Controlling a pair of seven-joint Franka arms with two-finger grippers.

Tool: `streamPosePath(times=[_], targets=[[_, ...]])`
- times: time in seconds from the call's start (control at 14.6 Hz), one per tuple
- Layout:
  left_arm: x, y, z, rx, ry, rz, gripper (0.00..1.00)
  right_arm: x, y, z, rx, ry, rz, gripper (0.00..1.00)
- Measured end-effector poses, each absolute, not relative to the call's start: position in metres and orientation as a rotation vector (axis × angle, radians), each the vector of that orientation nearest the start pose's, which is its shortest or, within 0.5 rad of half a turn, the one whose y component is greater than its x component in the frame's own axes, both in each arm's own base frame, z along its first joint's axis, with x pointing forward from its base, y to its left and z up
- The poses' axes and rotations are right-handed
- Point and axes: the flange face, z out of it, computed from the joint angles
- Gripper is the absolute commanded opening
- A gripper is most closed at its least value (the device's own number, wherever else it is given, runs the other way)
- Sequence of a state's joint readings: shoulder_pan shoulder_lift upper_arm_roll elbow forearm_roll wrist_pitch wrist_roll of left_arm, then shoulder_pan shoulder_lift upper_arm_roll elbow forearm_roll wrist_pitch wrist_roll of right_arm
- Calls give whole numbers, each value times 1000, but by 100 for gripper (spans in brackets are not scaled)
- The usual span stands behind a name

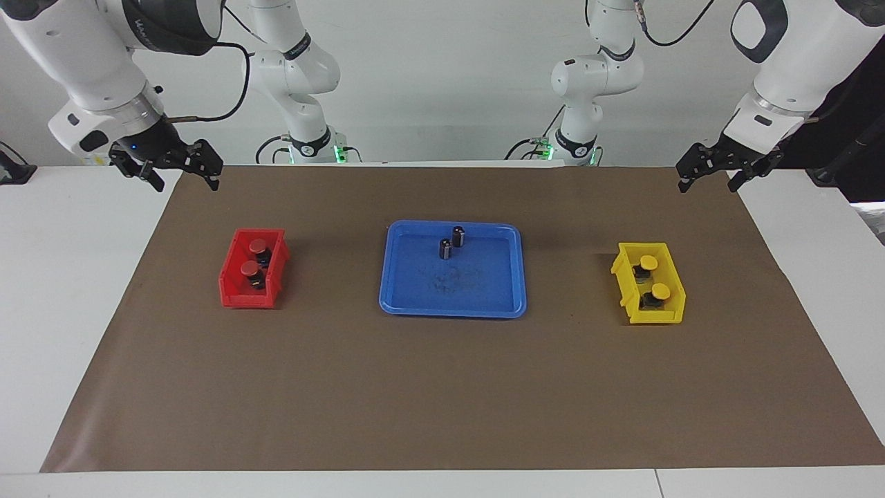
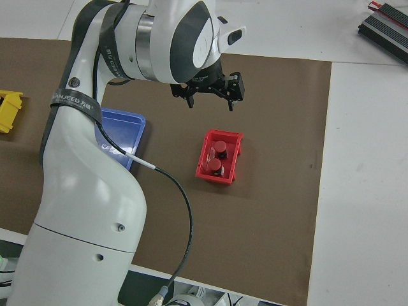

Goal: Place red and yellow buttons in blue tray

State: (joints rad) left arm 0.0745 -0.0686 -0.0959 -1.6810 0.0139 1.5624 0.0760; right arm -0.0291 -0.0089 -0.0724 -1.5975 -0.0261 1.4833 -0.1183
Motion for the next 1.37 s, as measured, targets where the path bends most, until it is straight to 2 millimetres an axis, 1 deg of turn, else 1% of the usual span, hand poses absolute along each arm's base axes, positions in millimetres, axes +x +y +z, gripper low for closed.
streamPosePath(times=[0.27, 0.75, 0.89, 0.96, 1.1, 1.23, 1.37], targets=[[530, -5, 609, -3119, 134, 81, 100, 538, -58, 609, -3150, -25, 171, 100], [530, -2, 608, -3121, 87, 80, 100, 539, -57, 608, -3151, -28, 162, 100], [533, -3, 600, -3120, 82, 56, 100, 544, -56, 600, -3157, -34, 79, 93], [534, -4, 593, -3120, 79, 36, 99, 545, -53, 590, -3159, -45, 45, 91], [534, -5, 575, -3119, 78, 27, 98, 541, -48, 559, -3158, -61, 23, 85], [535, -5, 556, -3119, 79, 33, 93, 537, -48, 522, -3157, -64, 31, 81], [536, -5, 532, -3120, 76, 12, 82, 537, -48, 485, -3157, -66, 33, 80]])
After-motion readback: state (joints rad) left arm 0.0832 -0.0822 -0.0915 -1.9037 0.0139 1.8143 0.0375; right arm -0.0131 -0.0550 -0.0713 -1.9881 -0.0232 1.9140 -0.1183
